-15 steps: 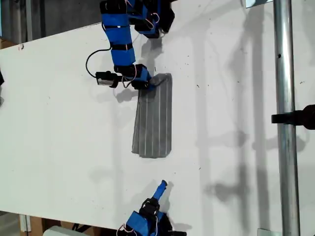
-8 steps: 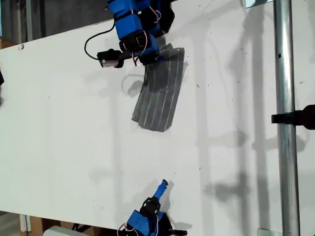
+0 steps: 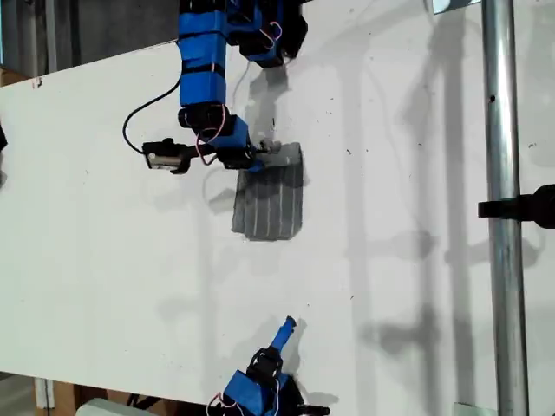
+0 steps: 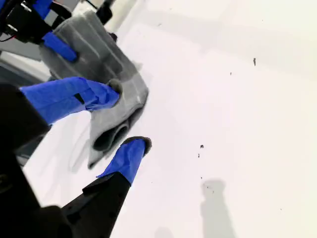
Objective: Grasp corners of a towel and fold twice.
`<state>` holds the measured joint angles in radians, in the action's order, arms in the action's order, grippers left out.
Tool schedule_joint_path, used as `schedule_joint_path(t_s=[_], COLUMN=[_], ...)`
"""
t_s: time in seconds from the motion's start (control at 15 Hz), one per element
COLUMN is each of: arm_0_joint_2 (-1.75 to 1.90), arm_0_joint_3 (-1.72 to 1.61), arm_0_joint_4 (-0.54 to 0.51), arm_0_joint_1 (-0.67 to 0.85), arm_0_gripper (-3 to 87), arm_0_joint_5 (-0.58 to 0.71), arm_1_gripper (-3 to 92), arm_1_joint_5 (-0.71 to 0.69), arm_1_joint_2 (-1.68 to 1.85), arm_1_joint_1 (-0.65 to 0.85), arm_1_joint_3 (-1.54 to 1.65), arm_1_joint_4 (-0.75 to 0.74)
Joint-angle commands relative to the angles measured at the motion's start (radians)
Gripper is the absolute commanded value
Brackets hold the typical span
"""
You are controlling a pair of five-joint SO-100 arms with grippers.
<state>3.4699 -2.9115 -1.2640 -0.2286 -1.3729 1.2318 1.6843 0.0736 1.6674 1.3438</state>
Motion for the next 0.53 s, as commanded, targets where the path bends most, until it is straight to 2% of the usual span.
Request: schedule_joint_path(t_s=[0.0, 0.33, 0.4, 0.47], arm_0_joint_2=[0.008, 0.008, 0.008, 0.008], arm_0_joint_3=[0.009, -0.002, -0.003, -0.003], arm_0_joint_4=[0.017, 0.02, 0.021, 0.021], arm_0_joint_1=[-0.014, -0.011, -0.008, -0.008], arm_0_gripper=[16.4, 16.6, 16.6, 16.6], arm_0_joint_5=[-0.002, -0.002, 0.0, 0.0], arm_1_gripper=[-0.2, -0.2, 2.4, 16.6], arm_1_joint_5=[-0.023, -0.094, -0.103, -0.103], arm_1_joint_2=[-0.037, -0.141, -0.187, -0.235], arm_1_joint_1=[0.034, 0.038, 0.043, 0.044], arm_1_joint_3=[-0.078, -0.095, -0.103, -0.114], arm_1_joint_4=[-0.123, -0.425, -0.472, -0.503])
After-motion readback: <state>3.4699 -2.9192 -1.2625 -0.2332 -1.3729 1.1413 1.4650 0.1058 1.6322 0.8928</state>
